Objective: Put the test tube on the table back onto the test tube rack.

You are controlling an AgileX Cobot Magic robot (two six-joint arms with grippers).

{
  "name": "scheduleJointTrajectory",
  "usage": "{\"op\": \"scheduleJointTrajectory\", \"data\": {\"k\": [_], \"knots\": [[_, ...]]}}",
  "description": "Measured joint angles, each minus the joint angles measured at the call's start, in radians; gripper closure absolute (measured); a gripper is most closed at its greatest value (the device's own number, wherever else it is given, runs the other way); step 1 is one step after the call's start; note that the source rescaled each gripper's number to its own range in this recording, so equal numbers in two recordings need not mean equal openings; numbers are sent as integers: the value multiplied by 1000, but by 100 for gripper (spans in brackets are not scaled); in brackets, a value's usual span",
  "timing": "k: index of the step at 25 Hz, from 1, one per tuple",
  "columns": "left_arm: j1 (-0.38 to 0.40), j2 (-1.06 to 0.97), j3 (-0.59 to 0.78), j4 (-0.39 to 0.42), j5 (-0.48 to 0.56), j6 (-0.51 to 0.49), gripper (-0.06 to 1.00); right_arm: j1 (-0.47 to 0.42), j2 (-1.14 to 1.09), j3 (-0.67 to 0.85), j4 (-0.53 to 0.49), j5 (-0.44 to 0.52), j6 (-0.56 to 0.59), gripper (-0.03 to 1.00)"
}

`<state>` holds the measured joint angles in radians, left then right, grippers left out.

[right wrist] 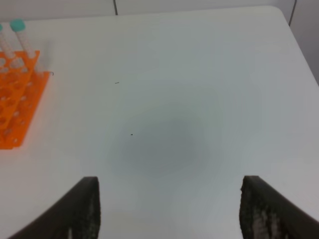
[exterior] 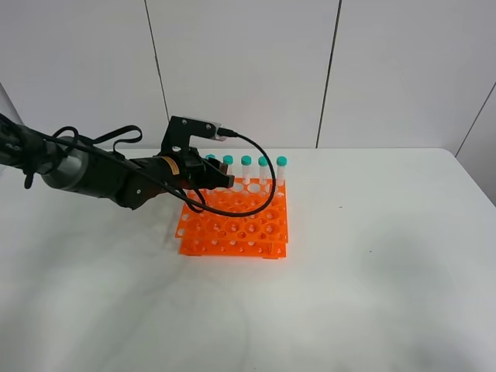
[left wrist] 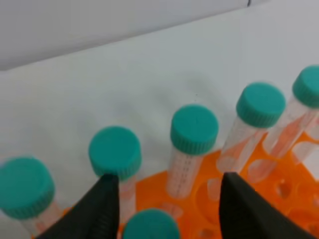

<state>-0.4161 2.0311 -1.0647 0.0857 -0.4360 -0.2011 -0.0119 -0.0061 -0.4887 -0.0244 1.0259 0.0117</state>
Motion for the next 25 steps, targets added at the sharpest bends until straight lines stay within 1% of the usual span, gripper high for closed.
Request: {"op": "scheduleJointTrajectory", "data": {"k": [3, 10, 14, 18, 20, 22, 25], "knots": [[-10, -39, 0, 1, 16, -3, 58, 0, 0, 0, 0, 0, 0, 14], [-24, -170, 0, 1, 99, -4, 58, 0, 0, 0, 0, 0, 0, 14], [-18, -263, 0, 1, 217, -4, 58, 0, 0, 0, 0, 0, 0, 14], [21, -341, 0, 1, 351, 7, 58, 0, 0, 0, 0, 0, 0, 14], [59, -370, 0, -5, 392, 40, 58, 0, 0, 0, 0, 0, 0, 14], [105, -390, 1, -50, 436, 99, 58, 0, 0, 0, 0, 0, 0, 14], [189, -421, 35, -193, 465, 280, 58, 0, 0, 0, 0, 0, 0, 14]]}}
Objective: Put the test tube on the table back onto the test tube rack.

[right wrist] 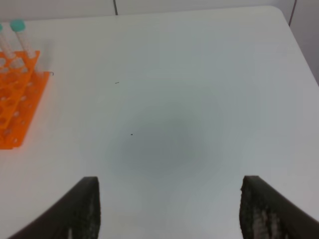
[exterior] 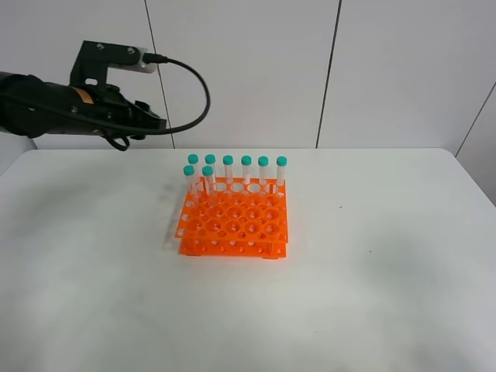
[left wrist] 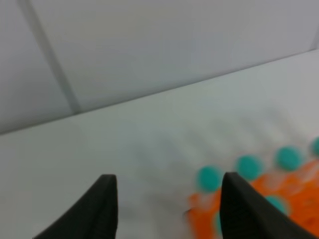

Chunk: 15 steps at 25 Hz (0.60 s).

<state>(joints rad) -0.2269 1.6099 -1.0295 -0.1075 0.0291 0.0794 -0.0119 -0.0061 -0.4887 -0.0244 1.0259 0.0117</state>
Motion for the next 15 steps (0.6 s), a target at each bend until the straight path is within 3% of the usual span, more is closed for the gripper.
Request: {"op": "scheduleJointTrajectory", "data": {"k": [2, 4, 11, 15], "knots": [[56, -32, 45, -98, 0, 119, 58, 0, 0, 0, 0, 0, 0, 14], [99, -71, 96, -143, -7, 163, 58, 0, 0, 0, 0, 0, 0, 14], [180, -305, 285, -168, 0, 173, 58, 0, 0, 0, 0, 0, 0, 14], [181, -484, 334, -171, 122, 193, 58, 0, 0, 0, 0, 0, 0, 14]]}}
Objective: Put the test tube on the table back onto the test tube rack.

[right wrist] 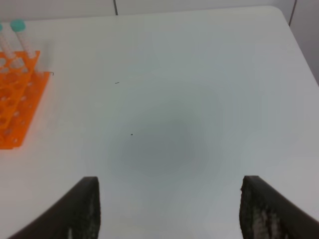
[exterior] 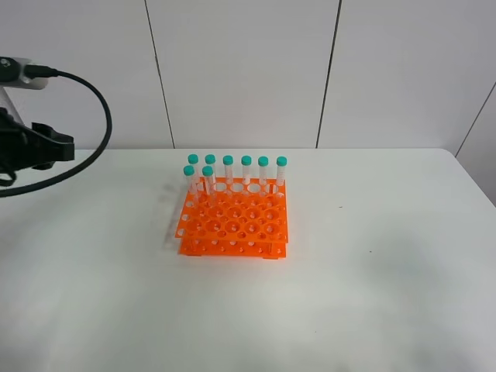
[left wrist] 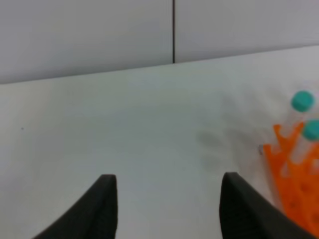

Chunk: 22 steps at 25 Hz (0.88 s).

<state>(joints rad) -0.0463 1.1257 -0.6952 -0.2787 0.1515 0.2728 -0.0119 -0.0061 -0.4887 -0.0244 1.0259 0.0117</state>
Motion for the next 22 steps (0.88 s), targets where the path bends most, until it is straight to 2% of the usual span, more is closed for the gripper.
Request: {"op": "scheduleJointTrajectory", "data": {"k": [6, 11, 14, 17, 19, 22], "knots": [[0, -303, 7, -2, 330, 53, 58, 0, 0, 0, 0, 0, 0, 14], [0, -615, 7, -11, 680, 13, 58, 0, 0, 0, 0, 0, 0, 14], [0, -766, 10, 15, 841, -25, 58, 0, 0, 0, 0, 0, 0, 14], [0, -890, 45, 92, 928, -78, 58, 0, 0, 0, 0, 0, 0, 14], [0, -969, 82, 126, 947, -104, 58, 0, 0, 0, 0, 0, 0, 14], [0, -1065, 137, 128, 961, -121, 58, 0, 0, 0, 0, 0, 0, 14]]}}
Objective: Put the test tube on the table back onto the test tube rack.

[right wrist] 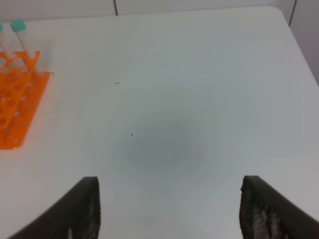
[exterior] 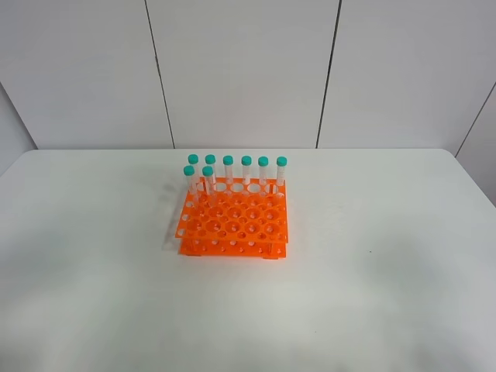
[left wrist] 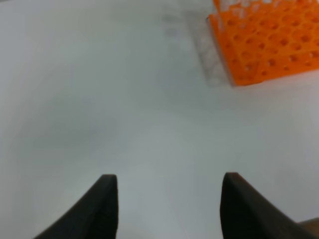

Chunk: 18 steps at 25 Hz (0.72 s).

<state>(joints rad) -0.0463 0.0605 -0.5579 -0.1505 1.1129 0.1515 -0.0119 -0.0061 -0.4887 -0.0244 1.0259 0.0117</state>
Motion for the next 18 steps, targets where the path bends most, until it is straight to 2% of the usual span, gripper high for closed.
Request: {"op": "scheduleJointTrajectory", "data": {"k": [3, 18], "knots": [[0, -61, 32, -1, 6, -5, 58, 0, 0, 0, 0, 0, 0, 14], [-1, -66, 63, 9, -50, -29, 58, 0, 0, 0, 0, 0, 0, 14]]}}
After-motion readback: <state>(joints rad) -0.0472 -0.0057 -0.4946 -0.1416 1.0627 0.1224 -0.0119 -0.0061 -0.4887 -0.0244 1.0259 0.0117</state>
